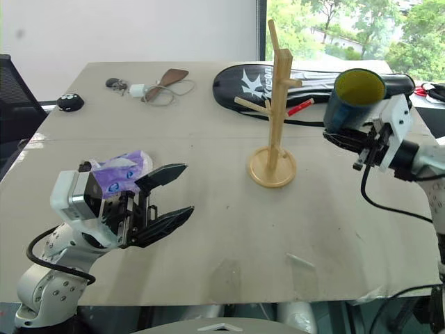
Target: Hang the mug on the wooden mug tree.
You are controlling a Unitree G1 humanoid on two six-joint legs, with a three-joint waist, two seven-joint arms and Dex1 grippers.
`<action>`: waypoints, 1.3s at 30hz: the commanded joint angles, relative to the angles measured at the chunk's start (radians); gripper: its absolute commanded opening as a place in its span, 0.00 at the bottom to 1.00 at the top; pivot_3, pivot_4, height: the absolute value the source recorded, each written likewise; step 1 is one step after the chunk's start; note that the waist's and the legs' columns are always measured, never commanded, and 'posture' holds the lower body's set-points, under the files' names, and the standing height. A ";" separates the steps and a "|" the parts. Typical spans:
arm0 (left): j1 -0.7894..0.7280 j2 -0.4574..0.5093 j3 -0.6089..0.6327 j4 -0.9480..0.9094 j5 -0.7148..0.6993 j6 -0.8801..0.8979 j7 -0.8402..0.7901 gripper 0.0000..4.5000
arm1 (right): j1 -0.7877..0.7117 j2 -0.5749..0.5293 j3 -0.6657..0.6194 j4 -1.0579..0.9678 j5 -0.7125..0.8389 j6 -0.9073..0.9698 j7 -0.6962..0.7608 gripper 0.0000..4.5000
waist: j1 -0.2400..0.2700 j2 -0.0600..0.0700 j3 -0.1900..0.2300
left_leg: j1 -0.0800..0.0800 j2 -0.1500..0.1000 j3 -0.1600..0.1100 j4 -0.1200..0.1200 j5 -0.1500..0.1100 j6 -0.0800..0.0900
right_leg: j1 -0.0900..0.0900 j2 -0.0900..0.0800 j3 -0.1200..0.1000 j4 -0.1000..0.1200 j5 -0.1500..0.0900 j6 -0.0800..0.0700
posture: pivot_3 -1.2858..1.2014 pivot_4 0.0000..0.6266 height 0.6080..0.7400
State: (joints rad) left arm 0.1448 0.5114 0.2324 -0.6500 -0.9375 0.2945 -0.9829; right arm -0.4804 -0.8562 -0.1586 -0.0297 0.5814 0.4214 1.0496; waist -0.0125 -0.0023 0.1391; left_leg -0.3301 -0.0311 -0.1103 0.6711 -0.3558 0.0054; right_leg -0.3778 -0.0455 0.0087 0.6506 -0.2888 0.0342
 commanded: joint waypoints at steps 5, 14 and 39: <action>0.040 -0.019 0.021 -0.056 0.001 -0.065 0.017 1.00 | -0.190 -0.007 0.077 0.196 -0.076 -0.077 0.174 0.02 | 0.002 0.000 0.000 | -0.001 0.000 -0.001 -0.001 0.000 0.000 | 0.000 0.000 -0.001 -0.001 0.000 0.000 | 0.52 0.24 1.00; 0.103 0.006 0.092 -0.142 -0.048 -0.072 0.108 1.00 | -0.357 0.032 0.143 0.368 -0.148 -0.146 0.304 0.02 | 0.002 0.001 0.001 | -0.002 0.001 -0.001 -0.001 0.000 0.000 | -0.001 0.000 -0.001 -0.003 0.000 0.000 | 0.52 0.24 1.00; 0.136 -0.003 0.034 -0.154 -0.003 -0.102 0.152 1.00 | -0.437 0.116 0.189 0.440 -0.255 -0.217 0.376 0.19 | 0.000 0.001 0.001 | -0.004 0.000 -0.002 -0.001 0.000 0.000 | -0.003 -0.001 -0.002 -0.004 0.000 0.000 | 0.52 0.24 1.00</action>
State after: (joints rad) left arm 0.2775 0.5118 0.2649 -0.7767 -0.9422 0.2148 -0.8246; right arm -0.8916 -0.7370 0.0431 0.4154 0.3279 0.2298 1.4217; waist -0.0129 -0.0008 0.1403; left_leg -0.3342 -0.0308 -0.1119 0.6704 -0.3557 0.0052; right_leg -0.3805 -0.0462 0.0067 0.6467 -0.2887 0.0342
